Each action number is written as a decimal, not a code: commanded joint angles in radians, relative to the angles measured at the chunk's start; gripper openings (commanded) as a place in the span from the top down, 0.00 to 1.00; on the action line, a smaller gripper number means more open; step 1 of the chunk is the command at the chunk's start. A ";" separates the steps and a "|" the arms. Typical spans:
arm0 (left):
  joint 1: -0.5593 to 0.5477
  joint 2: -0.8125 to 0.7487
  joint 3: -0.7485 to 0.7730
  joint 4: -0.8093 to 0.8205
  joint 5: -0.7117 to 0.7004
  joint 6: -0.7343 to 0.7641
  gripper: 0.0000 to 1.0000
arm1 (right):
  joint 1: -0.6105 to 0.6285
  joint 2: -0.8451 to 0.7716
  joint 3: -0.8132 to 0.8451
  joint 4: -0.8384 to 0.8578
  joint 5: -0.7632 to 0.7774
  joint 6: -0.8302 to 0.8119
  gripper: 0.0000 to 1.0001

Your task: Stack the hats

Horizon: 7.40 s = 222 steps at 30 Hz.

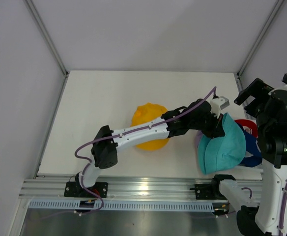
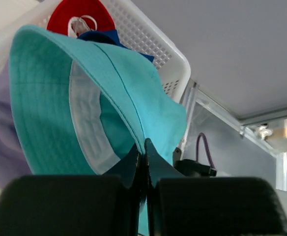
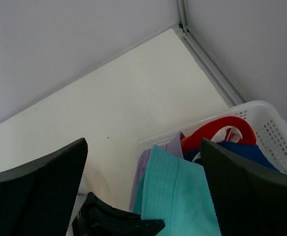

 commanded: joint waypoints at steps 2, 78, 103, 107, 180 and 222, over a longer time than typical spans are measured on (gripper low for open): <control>0.044 -0.176 -0.142 0.204 0.089 -0.116 0.99 | 0.003 -0.039 -0.095 0.100 -0.037 -0.022 0.00; 0.943 -1.073 -1.619 0.563 0.287 -0.471 0.98 | 0.285 0.135 -0.600 0.773 -0.737 0.162 0.01; 0.949 -0.995 -1.497 0.410 0.330 -0.407 0.98 | 0.304 0.454 -0.798 1.281 -0.883 0.346 0.08; 0.949 -0.975 -1.483 0.418 0.326 -0.419 0.98 | 0.304 0.491 -0.815 1.281 -0.950 0.363 0.16; 0.917 -0.666 -1.438 0.398 0.200 -0.393 0.96 | 0.253 0.504 -0.761 0.833 -0.795 0.467 1.00; 0.940 -0.645 -0.983 0.275 0.117 -0.144 0.28 | 0.310 1.183 0.253 0.339 -0.952 0.050 0.82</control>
